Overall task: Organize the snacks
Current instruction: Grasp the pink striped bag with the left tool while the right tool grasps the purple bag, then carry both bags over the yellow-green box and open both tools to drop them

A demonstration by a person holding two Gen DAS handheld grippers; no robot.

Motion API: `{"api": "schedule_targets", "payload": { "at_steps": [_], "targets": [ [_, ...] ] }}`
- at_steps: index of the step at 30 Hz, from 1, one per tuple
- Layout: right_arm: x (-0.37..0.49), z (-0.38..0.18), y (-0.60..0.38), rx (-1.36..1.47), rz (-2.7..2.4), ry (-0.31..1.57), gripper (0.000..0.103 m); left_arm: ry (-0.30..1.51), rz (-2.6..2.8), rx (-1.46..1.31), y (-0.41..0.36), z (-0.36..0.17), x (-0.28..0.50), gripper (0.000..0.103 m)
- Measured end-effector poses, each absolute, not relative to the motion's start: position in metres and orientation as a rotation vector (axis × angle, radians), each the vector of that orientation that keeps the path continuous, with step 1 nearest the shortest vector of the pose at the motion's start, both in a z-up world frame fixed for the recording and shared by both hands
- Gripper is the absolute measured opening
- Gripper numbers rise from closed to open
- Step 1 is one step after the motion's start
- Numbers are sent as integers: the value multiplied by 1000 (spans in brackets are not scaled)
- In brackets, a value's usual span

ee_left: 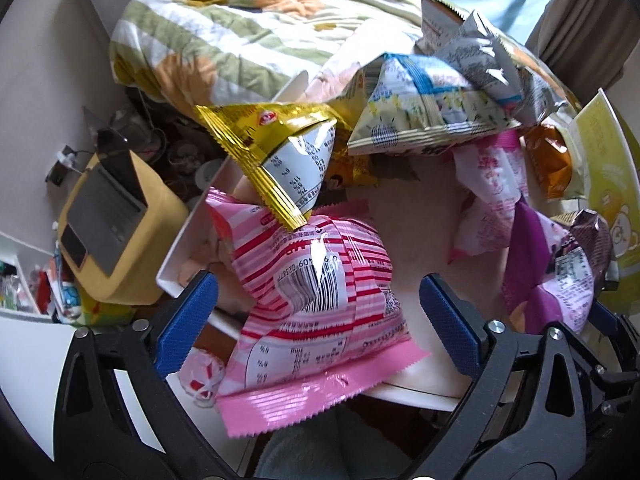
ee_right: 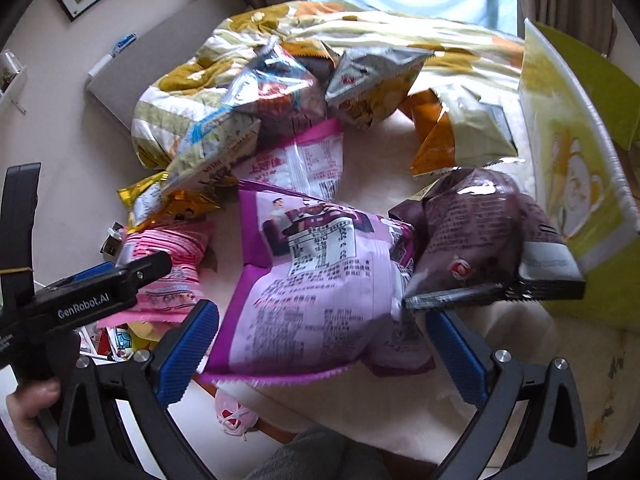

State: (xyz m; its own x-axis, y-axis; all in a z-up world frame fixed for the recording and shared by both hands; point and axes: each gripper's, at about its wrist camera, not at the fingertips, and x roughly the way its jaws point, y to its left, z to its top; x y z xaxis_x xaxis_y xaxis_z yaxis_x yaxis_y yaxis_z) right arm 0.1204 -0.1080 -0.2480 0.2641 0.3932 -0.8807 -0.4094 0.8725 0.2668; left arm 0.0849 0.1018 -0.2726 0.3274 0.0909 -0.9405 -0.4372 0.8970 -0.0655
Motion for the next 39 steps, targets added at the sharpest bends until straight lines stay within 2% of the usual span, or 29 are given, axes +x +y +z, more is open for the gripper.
{"api": "schedule_targets", "payload": {
  "at_steps": [2, 8, 19, 22, 24, 27, 39],
  "targets": [
    [127, -254, -105, -2, 549, 1214, 103, 1218, 347, -333, 103, -281, 89, 86],
    [143, -266, -102, 18, 538, 1262, 103, 1238, 327, -352, 108, -291, 90, 76],
    [155, -273, -97, 28, 530, 1271, 100, 1230, 286, -352, 112, -289, 83, 71],
    [150, -271, -96, 23, 534, 1257, 89, 1224, 273, -361, 111, -285, 79, 71],
    [148, -270, -96, 18, 536, 1254, 78, 1219, 265, -372, 109, -281, 75, 70],
    [146, -269, -95, 32, 534, 1254, 75, 1214, 252, -382, 107, -274, 70, 70],
    [121, -222, -94, 94, 571, 1200, 73, 1143, 171, -361, 89, -219, 49, 70]
  ]
}}
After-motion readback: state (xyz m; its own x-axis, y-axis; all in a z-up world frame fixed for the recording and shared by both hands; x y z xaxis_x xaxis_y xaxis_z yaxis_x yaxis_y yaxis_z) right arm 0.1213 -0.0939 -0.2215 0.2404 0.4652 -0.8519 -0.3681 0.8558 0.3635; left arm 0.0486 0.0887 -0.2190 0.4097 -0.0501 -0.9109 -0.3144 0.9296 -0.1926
